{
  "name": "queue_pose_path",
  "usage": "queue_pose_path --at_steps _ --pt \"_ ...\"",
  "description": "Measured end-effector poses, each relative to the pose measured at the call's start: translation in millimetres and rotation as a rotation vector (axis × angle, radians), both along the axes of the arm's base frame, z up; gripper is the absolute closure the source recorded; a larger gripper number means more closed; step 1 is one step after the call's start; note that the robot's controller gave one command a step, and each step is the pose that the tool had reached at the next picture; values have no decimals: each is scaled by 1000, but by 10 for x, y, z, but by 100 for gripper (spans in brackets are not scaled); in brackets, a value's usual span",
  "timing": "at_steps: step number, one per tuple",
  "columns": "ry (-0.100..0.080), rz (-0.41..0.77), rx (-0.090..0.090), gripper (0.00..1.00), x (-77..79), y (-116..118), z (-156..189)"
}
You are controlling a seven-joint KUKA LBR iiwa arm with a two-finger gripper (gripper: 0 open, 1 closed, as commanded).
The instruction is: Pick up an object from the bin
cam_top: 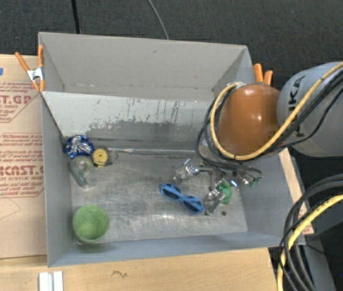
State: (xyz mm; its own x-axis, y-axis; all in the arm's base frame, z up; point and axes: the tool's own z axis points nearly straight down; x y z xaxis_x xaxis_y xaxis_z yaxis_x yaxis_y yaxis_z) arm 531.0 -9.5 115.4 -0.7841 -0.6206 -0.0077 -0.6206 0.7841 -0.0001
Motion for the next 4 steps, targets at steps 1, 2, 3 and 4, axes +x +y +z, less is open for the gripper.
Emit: queue_pose_path --at_steps 1,2,3,4 --pt "3 343 -3 0 -44 231 -400" --pt "-1 594 -5 0 559 -140 -412" --pt "3 105 -4 0 251 -344 93" --pt "4 23 -3 0 564 -579 -283"
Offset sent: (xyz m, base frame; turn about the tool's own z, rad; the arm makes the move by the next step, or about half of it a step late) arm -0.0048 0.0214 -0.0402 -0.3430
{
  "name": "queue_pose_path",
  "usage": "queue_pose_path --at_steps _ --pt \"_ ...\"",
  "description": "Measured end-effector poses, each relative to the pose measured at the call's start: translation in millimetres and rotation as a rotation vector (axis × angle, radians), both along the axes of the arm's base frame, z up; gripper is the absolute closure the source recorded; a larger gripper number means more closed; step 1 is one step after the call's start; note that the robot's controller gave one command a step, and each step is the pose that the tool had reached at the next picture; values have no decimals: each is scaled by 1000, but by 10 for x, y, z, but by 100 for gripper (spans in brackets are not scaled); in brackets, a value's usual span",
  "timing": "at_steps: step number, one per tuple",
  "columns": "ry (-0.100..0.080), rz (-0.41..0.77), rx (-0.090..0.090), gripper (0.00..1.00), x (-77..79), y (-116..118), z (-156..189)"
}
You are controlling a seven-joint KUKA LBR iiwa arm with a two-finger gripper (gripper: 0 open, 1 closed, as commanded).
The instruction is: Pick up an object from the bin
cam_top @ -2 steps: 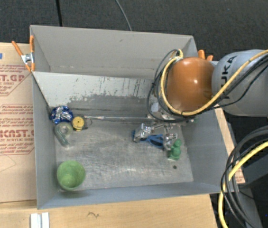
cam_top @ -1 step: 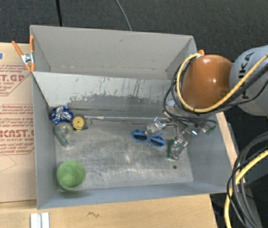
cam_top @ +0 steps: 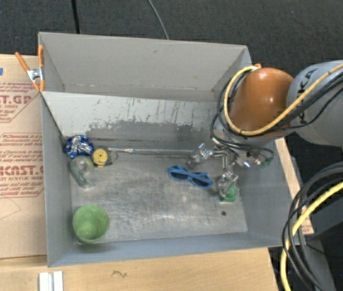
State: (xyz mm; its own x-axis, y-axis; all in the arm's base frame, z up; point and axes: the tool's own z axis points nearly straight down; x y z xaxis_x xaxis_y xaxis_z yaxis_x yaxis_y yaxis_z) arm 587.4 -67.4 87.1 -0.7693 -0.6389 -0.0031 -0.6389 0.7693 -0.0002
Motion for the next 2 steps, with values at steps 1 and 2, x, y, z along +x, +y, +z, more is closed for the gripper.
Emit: queue_pose_path --at_steps 1,2 --pt "-6 181 -3 0 56 313 -145" --pt "-3 239 -1 0 -30 456 -90"
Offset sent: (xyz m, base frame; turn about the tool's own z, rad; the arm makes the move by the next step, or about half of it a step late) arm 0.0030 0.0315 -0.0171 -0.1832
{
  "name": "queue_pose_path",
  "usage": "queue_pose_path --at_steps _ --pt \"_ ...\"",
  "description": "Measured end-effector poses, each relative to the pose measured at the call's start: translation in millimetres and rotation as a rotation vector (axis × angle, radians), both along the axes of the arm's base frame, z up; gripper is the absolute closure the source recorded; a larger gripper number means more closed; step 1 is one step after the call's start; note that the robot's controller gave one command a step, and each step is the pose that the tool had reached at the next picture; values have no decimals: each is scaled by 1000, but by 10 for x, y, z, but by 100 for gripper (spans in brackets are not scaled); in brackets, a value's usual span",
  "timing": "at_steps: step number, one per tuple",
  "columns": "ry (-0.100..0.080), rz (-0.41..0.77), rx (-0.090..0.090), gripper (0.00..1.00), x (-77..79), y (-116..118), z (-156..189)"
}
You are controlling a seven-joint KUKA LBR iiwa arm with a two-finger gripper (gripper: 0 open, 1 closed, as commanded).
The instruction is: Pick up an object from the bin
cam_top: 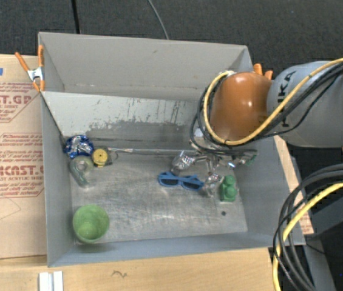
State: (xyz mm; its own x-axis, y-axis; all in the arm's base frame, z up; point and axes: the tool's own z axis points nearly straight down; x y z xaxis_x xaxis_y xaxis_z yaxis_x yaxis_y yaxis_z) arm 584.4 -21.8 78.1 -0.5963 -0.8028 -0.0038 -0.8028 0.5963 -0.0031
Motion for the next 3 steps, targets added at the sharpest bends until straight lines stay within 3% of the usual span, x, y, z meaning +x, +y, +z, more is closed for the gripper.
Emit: queue_pose_path --at_steps 1,2,3 --pt "-5 -200 3 0 -724 -253 -60" --pt "5 -199 -3 100 -739 -270 -58" --pt "-3 363 -2 100 -498 -513 2050"
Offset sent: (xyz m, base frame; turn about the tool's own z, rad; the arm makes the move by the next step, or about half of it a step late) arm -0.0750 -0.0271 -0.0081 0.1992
